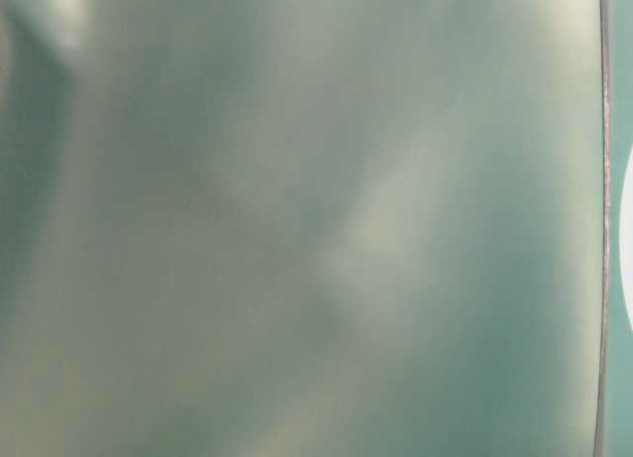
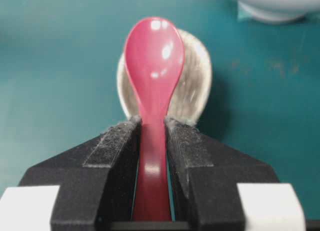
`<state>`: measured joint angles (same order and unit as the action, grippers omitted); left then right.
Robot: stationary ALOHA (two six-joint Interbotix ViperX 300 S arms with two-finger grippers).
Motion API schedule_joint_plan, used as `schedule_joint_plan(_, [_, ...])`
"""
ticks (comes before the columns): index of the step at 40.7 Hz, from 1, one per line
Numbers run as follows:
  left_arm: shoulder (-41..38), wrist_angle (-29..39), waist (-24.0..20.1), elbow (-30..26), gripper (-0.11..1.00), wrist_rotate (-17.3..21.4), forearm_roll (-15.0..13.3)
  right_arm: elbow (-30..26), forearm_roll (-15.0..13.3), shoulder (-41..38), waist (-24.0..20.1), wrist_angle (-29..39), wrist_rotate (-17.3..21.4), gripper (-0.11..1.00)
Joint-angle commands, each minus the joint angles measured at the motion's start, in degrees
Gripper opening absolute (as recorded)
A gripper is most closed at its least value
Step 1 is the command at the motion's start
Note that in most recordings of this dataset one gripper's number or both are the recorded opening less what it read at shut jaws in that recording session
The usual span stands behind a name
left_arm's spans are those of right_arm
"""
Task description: Scoop the yellow hexagonal prism block from the bowl with a spoon using the right arm.
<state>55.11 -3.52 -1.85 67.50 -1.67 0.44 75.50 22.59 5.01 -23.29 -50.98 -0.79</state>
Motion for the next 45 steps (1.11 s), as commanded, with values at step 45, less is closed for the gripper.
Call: schedule_joint_plan(45, [0.18,-0.7,-0.09,-0.97,0.0,-0.09,0.09,-27.16,-0.18,20.48,29.0,65.39,-10.28,0.23])
